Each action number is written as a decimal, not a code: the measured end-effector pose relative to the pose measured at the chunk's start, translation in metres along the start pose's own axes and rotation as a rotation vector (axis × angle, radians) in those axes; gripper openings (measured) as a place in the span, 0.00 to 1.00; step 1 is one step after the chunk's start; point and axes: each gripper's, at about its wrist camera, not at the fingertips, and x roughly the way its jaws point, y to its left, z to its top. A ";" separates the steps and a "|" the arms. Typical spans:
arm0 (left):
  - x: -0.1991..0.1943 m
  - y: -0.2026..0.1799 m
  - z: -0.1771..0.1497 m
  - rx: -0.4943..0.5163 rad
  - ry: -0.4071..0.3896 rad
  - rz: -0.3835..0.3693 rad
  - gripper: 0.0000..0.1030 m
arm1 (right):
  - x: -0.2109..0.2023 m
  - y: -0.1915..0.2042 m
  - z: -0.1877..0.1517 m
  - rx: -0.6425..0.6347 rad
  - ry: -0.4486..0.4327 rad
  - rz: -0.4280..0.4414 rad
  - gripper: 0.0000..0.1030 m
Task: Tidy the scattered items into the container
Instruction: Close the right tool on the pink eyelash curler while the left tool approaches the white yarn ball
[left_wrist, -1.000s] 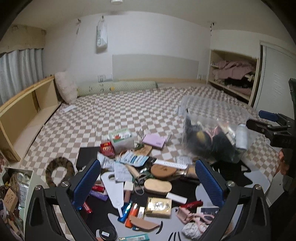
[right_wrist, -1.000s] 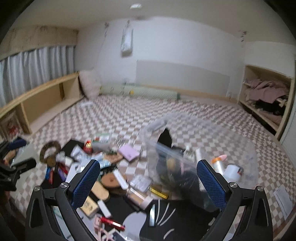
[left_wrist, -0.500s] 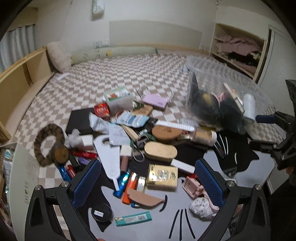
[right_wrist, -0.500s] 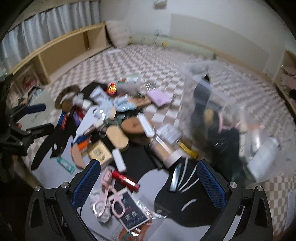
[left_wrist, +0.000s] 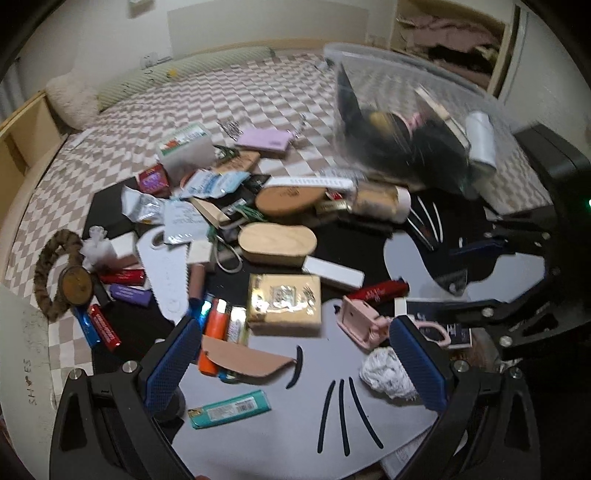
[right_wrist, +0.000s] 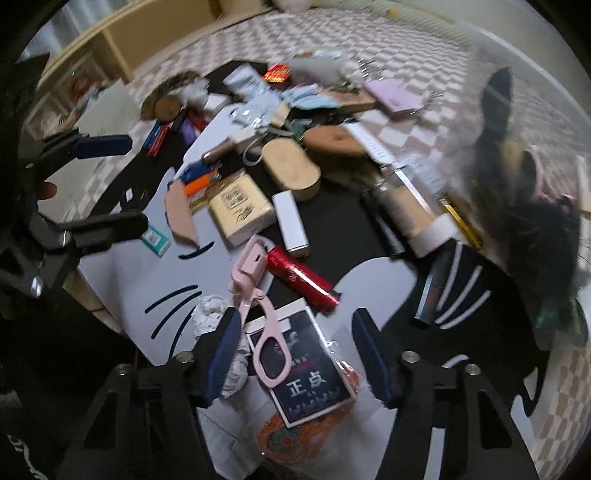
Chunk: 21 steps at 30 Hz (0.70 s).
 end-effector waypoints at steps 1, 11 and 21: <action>0.002 -0.001 -0.002 0.007 0.010 -0.002 1.00 | 0.004 0.001 0.002 -0.002 0.009 0.008 0.58; 0.029 -0.016 -0.024 0.055 0.108 -0.061 1.00 | 0.039 0.013 0.018 0.008 0.106 0.078 0.56; 0.036 -0.021 -0.035 0.074 0.134 -0.111 1.00 | 0.057 0.017 0.025 0.040 0.155 0.131 0.39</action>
